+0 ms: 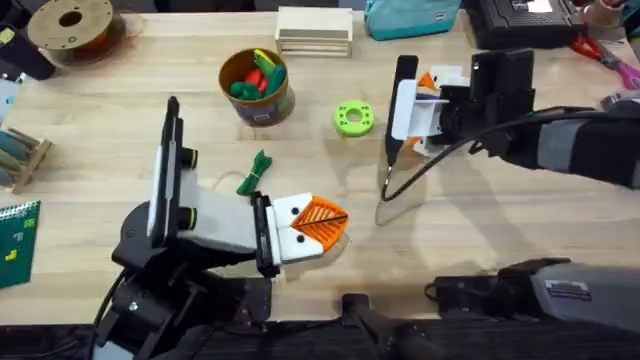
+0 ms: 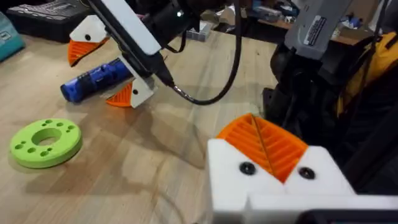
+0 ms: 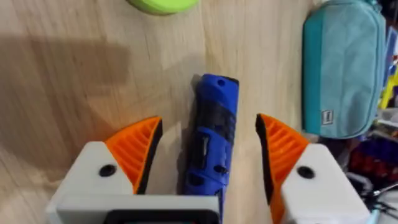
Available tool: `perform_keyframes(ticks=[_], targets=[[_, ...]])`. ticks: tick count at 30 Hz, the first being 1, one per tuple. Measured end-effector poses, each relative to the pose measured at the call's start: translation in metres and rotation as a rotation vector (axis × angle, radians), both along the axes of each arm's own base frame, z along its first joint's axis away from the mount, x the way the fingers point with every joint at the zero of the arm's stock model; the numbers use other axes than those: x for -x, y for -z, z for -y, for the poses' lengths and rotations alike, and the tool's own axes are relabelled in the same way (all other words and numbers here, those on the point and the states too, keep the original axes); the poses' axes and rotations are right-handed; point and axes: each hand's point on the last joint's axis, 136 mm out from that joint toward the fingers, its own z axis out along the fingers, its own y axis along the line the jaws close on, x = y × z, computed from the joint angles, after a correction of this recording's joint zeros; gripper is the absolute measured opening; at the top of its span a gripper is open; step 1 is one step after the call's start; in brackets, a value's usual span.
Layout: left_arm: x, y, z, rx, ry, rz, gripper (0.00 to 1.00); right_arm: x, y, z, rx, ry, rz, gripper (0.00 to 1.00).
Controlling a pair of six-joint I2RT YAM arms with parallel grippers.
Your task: Pick up the gripper from the table and insert it into the empty holder that is missing its gripper. Then pick up a screw, insert it into the mounting hole, and use the screwdriver to tighten it. Finally, clean up the table by picking up the vegetable and placing it into the bucket.
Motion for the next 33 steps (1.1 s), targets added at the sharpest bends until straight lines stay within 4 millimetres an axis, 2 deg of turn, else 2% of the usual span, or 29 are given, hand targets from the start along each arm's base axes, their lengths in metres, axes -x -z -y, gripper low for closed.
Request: perform_keyframes(ticks=[7,8,9,11,12,13,14,20,21,23,24,26,30,31,33], targets=[[0.000,0.000,0.000,0.000,0.000,0.000,0.012,0.011,-0.001,-0.014,-0.142,0.117,-0.060,0.879],[0.000,0.000,0.000,0.000,0.000,0.000,0.025,0.014,-0.002,-0.015,-0.173,0.146,-0.072,0.880],[0.000,0.000,0.000,0.000,0.000,0.001,0.087,0.017,-0.003,-0.017,-0.199,0.169,-0.079,0.881],[0.000,0.000,0.000,-0.001,0.000,0.004,0.315,0.021,-0.010,-0.017,-0.250,0.218,-0.087,0.880],[0.000,0.000,0.000,-0.001,0.000,0.003,0.490,0.022,-0.016,-0.016,-0.276,0.242,-0.084,0.881],[0.000,0.000,0.000,0.000,0.000,0.001,0.934,0.030,-0.030,-0.014,-0.333,0.294,-0.084,0.881],[0.000,0.000,0.000,0.000,0.000,0.001,0.969,0.033,-0.033,-0.013,-0.349,0.311,-0.089,0.882],[0.000,0.000,0.000,0.000,-0.003,0.002,0.985,0.047,-0.052,-0.010,-0.461,0.415,-0.099,0.882],[-0.003,-0.001,-0.001,0.001,-0.020,0.007,0.986,0.052,-0.061,-0.009,-0.513,0.454,-0.094,0.882],[-0.009,-0.001,-0.002,0.006,-0.057,-0.015,0.986,0.054,-0.067,-0.008,-0.536,0.468,-0.088,0.882],[-0.023,-0.002,-0.006,0.023,-0.145,-0.077,0.987,0.055,-0.075,-0.008,-0.564,0.477,-0.070,0.882],[-0.031,-0.005,-0.010,0.029,-0.202,-0.105,0.987,0.055,-0.080,-0.008,-0.579,0.476,-0.057,0.881],[-0.042,-0.020,-0.021,0.024,-0.312,-0.130,0.987,0.056,-0.085,-0.008,-0.593,0.475,-0.043,0.885],[-0.048,-0.038,-0.032,0.007,-0.401,-0.156,0.987,0.056,-0.085,-0.008,-0.595,0.478,-0.044,0.885],[-0.051,-0.047,-0.039,-0.021,-0.455,-0.193,0.987,0.056,-0.086,-0.008,-0.599,0.479,-0.043,0.885]])
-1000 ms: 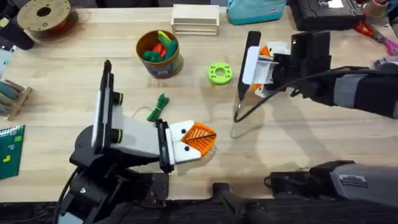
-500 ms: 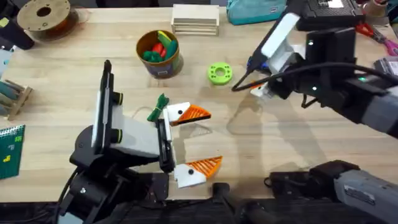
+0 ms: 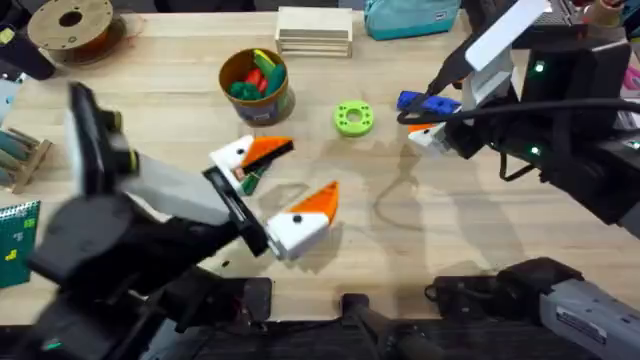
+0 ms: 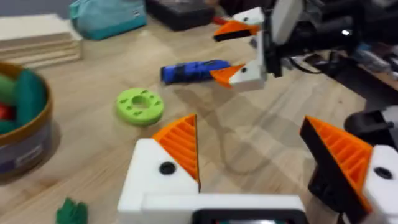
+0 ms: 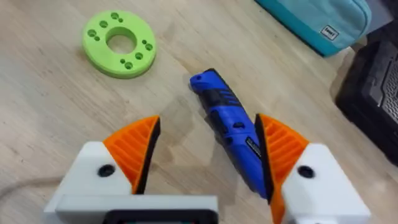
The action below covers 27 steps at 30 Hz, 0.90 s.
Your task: Pick up the gripper from the table and insert it into the empty holder that is missing its gripper. Then pick up a screw, insert it into the mounting hole, and use the screwdriver to tighten it. Finally, clean up the table by picking up the vegetable and placing it into the bucket.
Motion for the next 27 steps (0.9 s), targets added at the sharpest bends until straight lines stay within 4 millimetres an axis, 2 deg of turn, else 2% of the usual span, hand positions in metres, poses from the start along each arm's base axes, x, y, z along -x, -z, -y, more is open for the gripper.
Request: perform_keyframes(ticks=[5,11,15,16,17,27], targets=[[-0.014,-0.009,-0.017,-0.119,-0.128,-0.180,0.987,0.000,-0.004,0.000,-0.009,0.004,0.013,0.884],[-0.032,0.003,-0.046,-0.390,-0.283,-0.400,0.987,0.000,-0.006,0.000,-0.013,0.006,0.018,0.885],[-0.056,0.008,-0.060,-0.543,-0.366,-0.456,0.987,0.000,-0.006,0.000,-0.013,0.006,0.018,0.886],[-0.062,0.012,-0.061,-0.570,-0.377,-0.469,0.987,0.000,-0.006,0.000,-0.013,0.007,0.018,0.887],[-0.069,0.030,-0.065,-0.643,-0.390,-0.529,0.987,0.000,-0.006,0.000,-0.013,0.007,0.018,0.886],[-0.081,0.086,-0.083,-0.856,-0.436,-0.721,0.987,0.001,-0.006,0.000,-0.013,0.007,0.015,0.887]])
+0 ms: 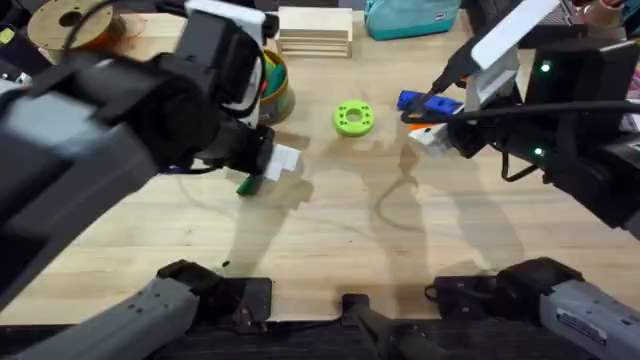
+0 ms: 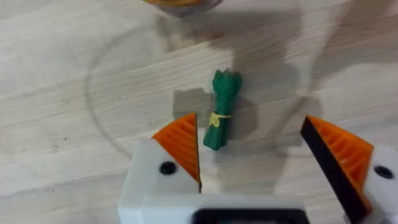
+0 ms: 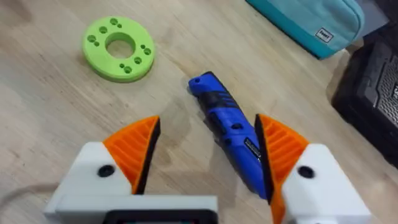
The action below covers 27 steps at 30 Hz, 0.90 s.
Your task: Pick up the gripper from the table and insert it into the empty holder that is missing its gripper. Then pick up a screw, insert it into the mounting hole, and use the screwdriver to tighten it. Finally, clean up the table by picking up the vegetable and placing it into the bucket.
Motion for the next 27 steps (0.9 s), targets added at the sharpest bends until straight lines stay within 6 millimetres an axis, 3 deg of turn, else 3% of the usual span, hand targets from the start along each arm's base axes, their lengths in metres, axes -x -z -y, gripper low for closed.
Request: perform_keyframes(ticks=[1,5,15,16,20,22,24,27], targets=[[-0.001,0.020,-0.003,-0.043,-0.010,-0.078,0.987,0.000,0.000,0.000,0.000,0.000,0.000,0.887],[-0.001,0.044,-0.005,-0.089,-0.011,-0.169,0.987,0.000,0.000,0.000,0.000,0.000,0.000,0.887],[-0.002,0.087,-0.005,-0.144,-0.011,-0.303,0.992,0.000,0.001,0.000,0.001,0.000,-0.003,0.887],[-0.001,0.088,-0.003,-0.135,-0.010,-0.314,0.914,0.001,0.001,0.000,0.001,0.000,-0.005,0.887],[-0.003,0.091,0.000,-0.131,-0.006,-0.327,0.291,0.002,0.003,0.001,0.004,0.000,-0.016,0.888],[-0.003,0.090,0.001,-0.130,-0.001,-0.333,0.045,0.003,0.004,0.001,0.005,0.000,-0.021,0.888],[-0.002,0.090,-0.001,-0.137,-0.003,-0.335,0.020,0.003,0.004,0.001,0.006,0.000,-0.023,0.887],[0.022,0.081,-0.012,-0.182,-0.007,-0.432,0.024,0.003,0.005,0.001,0.006,0.000,-0.023,0.888]])
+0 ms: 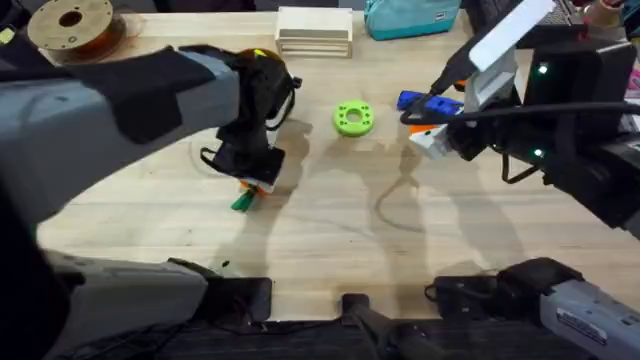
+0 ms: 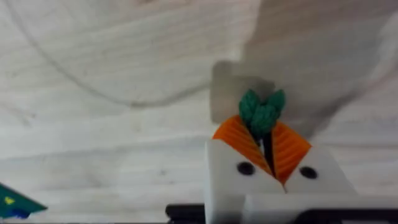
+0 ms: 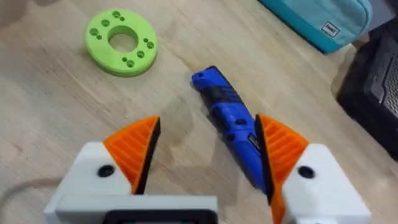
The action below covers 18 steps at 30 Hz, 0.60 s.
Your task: Pick up the gripper from the table and insert it into the empty holder that is missing its gripper. Then pick up a screw, insert it into the mounting hole, and use the screwdriver to tighten it. Finally, clean up the table by picking up the vegetable and placing it into the bucket.
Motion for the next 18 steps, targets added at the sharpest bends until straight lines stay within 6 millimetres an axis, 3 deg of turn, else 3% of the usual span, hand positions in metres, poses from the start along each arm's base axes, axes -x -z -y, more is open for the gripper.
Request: perform_keyframes(ticks=[2,4,10,15,18], targets=[[0.001,-0.015,-0.001,-0.002,0.000,-0.005,0.024,0.000,0.000,0.000,0.000,0.000,0.000,0.890],[-0.011,-0.037,0.004,0.022,0.000,0.057,0.024,0.000,0.000,0.000,0.000,0.000,0.000,0.890],[-0.094,-0.110,0.031,0.152,-0.004,0.476,0.024,0.000,0.000,0.000,0.000,0.000,-0.001,0.889],[-0.147,-0.143,0.039,0.179,-0.027,0.735,0.024,0.000,0.000,0.000,0.000,0.000,-0.001,0.890],[-0.168,-0.156,0.035,0.157,-0.047,0.838,0.024,0.000,0.000,0.000,0.000,0.000,-0.001,0.890]])
